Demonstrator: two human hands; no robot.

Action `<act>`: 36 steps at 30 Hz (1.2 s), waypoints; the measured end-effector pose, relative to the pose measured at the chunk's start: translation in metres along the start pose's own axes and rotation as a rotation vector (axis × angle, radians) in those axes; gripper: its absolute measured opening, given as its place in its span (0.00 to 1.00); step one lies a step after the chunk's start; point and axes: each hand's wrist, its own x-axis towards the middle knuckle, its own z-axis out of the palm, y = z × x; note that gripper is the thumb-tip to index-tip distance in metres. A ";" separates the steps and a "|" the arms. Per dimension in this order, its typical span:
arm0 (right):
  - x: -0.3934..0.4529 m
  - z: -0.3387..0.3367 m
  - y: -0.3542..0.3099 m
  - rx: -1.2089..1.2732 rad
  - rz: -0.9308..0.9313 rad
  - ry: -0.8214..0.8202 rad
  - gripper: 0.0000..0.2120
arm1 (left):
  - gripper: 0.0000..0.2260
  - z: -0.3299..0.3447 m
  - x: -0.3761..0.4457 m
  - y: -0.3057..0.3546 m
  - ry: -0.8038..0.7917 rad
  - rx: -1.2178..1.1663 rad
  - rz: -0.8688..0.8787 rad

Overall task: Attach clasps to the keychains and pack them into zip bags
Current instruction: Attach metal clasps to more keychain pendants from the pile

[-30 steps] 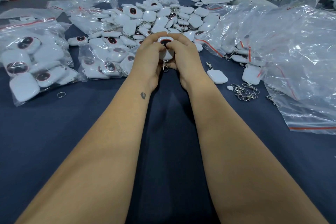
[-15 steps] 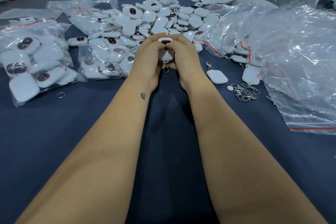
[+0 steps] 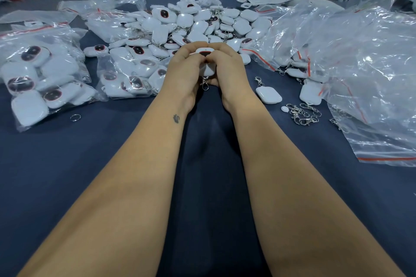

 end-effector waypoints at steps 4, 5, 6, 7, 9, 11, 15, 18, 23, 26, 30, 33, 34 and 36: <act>0.000 0.000 0.000 0.012 0.002 0.000 0.13 | 0.13 -0.001 0.000 0.001 -0.006 0.020 0.019; 0.000 0.001 0.000 0.015 0.003 -0.001 0.13 | 0.13 -0.001 0.000 0.001 -0.008 0.028 0.023; 0.000 0.001 0.000 0.022 0.004 0.000 0.13 | 0.13 -0.002 0.000 0.001 -0.013 0.043 0.029; 0.000 0.000 -0.001 0.042 0.008 0.007 0.13 | 0.13 -0.003 0.001 0.000 -0.024 0.072 0.040; 0.001 -0.002 -0.002 0.126 0.027 0.047 0.11 | 0.13 -0.004 0.002 0.000 -0.069 0.196 0.084; 0.002 -0.006 -0.003 0.224 0.064 0.118 0.09 | 0.13 -0.006 0.004 0.001 -0.143 0.356 0.140; 0.003 -0.006 -0.005 0.344 0.090 0.161 0.08 | 0.16 -0.005 0.000 0.006 -0.198 0.475 0.261; 0.002 -0.003 -0.005 0.440 0.116 0.133 0.07 | 0.17 -0.009 -0.005 0.009 -0.030 0.583 0.355; 0.009 -0.012 -0.004 0.606 0.156 0.210 0.03 | 0.12 -0.028 0.000 0.015 0.387 1.257 0.537; 0.013 -0.011 -0.001 0.469 0.126 0.230 0.04 | 0.15 -0.028 0.003 0.010 0.390 1.657 0.377; 0.013 -0.010 -0.001 0.371 0.105 0.170 0.05 | 0.12 -0.029 0.002 0.008 0.366 1.732 0.332; 0.009 -0.008 -0.003 0.506 0.097 0.041 0.05 | 0.08 -0.026 0.002 0.010 0.387 1.535 0.417; 0.008 -0.007 -0.003 0.536 0.096 0.000 0.05 | 0.08 -0.025 0.002 0.011 0.392 1.443 0.434; 0.005 -0.005 -0.004 0.558 0.097 -0.061 0.04 | 0.04 -0.025 0.001 0.013 0.390 1.257 0.458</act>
